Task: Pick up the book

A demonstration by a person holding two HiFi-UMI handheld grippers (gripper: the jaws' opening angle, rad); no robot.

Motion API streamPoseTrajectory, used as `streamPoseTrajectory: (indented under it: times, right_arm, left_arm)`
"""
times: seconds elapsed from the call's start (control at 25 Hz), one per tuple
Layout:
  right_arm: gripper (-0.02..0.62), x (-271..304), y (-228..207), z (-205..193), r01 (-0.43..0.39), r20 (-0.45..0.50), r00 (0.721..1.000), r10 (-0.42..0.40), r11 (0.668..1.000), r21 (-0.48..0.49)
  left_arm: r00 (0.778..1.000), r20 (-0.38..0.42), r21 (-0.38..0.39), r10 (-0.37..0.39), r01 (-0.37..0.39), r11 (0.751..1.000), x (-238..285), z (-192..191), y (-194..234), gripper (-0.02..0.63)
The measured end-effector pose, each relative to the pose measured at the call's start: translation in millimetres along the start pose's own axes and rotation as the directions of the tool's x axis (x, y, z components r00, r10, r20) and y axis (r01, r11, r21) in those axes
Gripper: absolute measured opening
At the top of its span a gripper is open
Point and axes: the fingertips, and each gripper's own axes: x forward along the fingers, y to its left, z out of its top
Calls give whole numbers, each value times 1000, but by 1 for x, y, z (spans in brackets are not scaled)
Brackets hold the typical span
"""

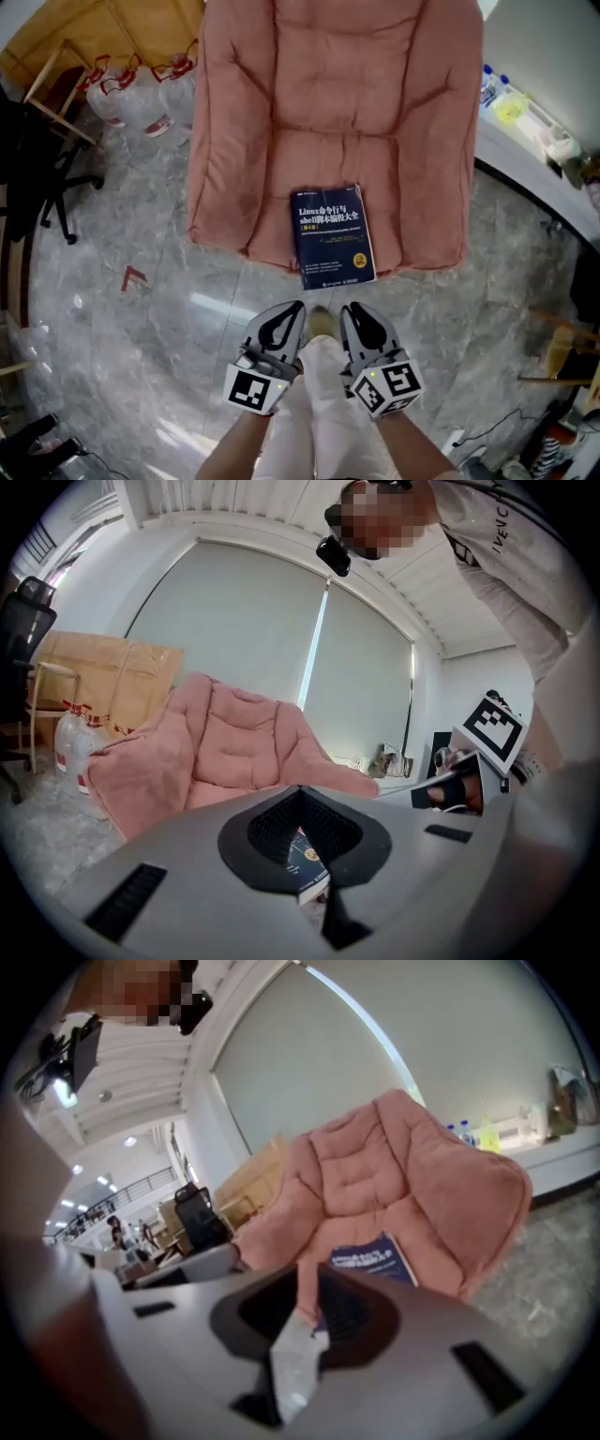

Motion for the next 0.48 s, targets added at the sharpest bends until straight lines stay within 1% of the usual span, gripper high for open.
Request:
streamPoseTrajectory:
  times: [0.32, 0.4, 0.48]
  right_arm:
    - [66, 20, -24, -36, 22, -31, 999, -20, 998, 60]
    - [69, 26, -29, -48, 34, -48, 998, -29, 995, 94]
    - [69, 31, -32, -63, 53, -65, 997, -43, 986, 156]
  left_arm:
    - [999, 27, -19, 36, -36, 999, 8, -27, 14, 14]
    - [999, 32, -26, 37, -37, 999, 10, -34, 14, 12]
    - [999, 29, -27, 37, -36, 999, 10, -43, 14, 14]
